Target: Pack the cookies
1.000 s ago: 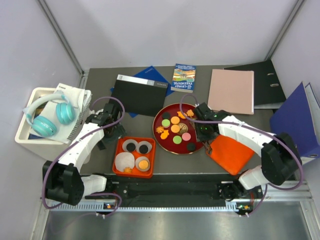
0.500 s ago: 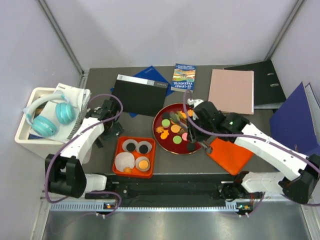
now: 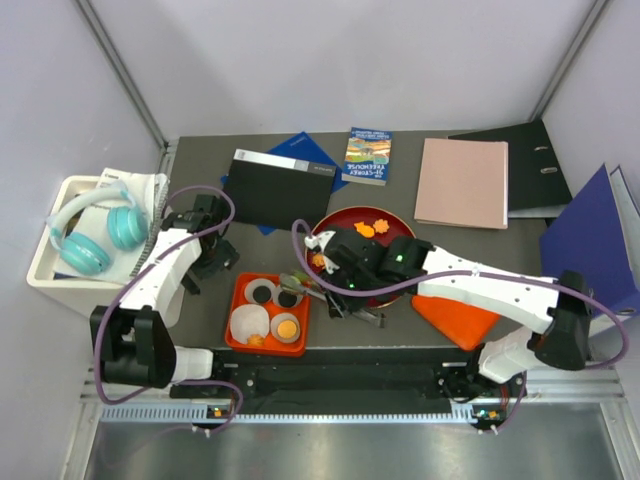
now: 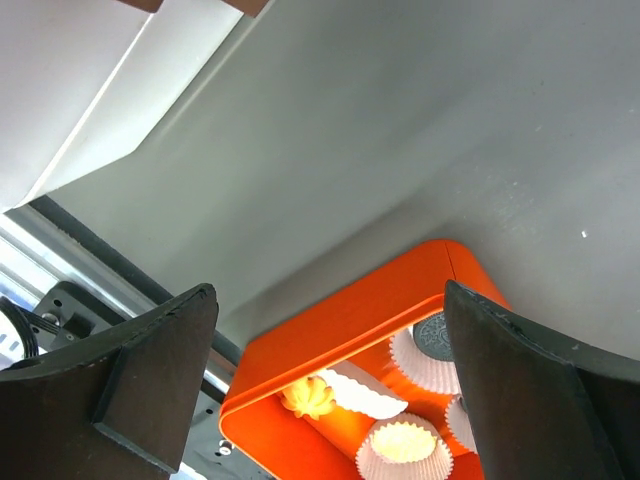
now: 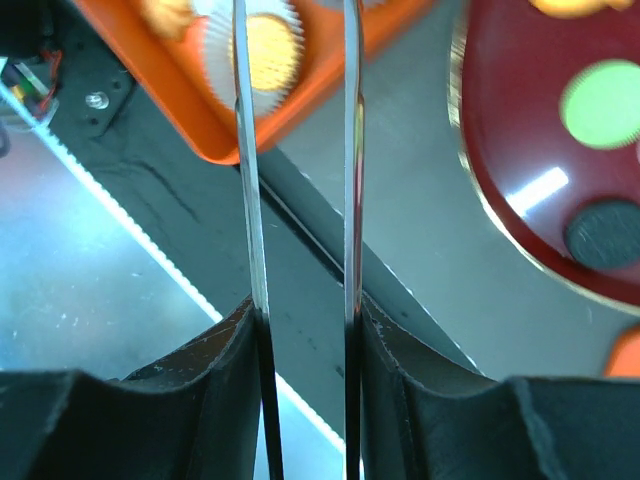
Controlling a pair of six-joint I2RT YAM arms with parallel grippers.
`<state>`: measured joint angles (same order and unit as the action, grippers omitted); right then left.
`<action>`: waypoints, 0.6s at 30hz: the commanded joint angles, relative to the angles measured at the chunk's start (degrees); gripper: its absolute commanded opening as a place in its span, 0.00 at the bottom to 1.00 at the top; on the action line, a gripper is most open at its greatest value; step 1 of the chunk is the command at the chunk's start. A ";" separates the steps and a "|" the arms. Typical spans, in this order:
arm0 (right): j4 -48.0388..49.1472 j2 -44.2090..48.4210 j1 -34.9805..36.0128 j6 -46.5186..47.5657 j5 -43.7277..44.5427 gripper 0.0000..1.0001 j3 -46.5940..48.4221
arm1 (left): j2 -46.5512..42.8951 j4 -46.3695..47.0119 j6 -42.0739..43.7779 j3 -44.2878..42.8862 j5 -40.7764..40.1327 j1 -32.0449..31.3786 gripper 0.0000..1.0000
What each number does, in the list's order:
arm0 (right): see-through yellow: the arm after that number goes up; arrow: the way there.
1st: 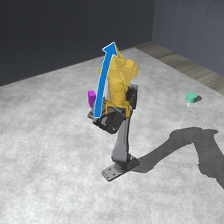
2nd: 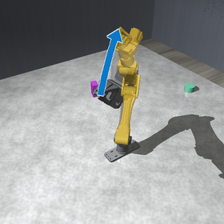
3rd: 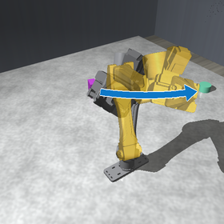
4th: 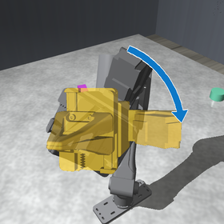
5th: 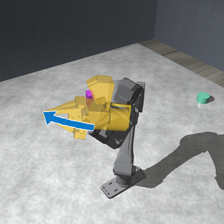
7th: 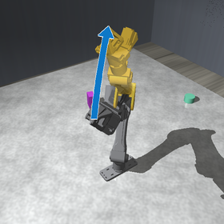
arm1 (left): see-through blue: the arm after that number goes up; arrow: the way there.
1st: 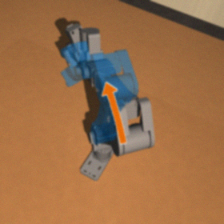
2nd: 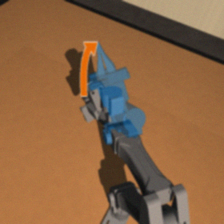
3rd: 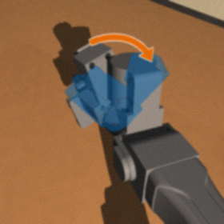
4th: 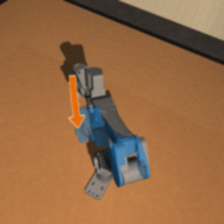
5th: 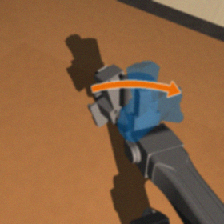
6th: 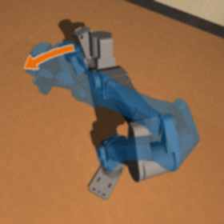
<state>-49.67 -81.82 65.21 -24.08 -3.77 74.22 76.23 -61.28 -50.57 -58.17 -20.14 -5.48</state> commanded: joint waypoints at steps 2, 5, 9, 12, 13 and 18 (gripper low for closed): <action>4.67 -4.74 3.78 3.42 -3.61 0.32 6.64 | -2.75 -1.04 -1.38 -0.36 0.63 1.08 0.99; 5.37 -7.46 4.75 3.77 -5.10 0.32 8.05 | -2.66 0.54 0.72 0.08 3.17 1.08 0.99; 5.72 -9.58 5.98 4.21 -5.90 0.33 9.45 | -2.75 1.16 2.40 -0.18 5.46 1.08 0.99; 6.51 -10.81 6.16 4.13 -6.69 0.33 9.46 | -2.66 1.42 2.66 -0.10 7.13 0.99 0.99; 6.52 -11.08 6.33 4.12 -6.86 0.33 9.63 | -2.49 1.51 2.75 -0.10 7.31 1.08 0.99; 7.30 -12.92 6.95 4.39 -7.30 0.34 10.33 | -2.22 1.69 2.93 0.08 8.19 0.99 0.99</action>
<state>-45.45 -93.73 70.87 -20.56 -9.74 80.79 75.35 -61.04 -48.01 -58.11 -12.86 -5.06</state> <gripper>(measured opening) 0.360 0.990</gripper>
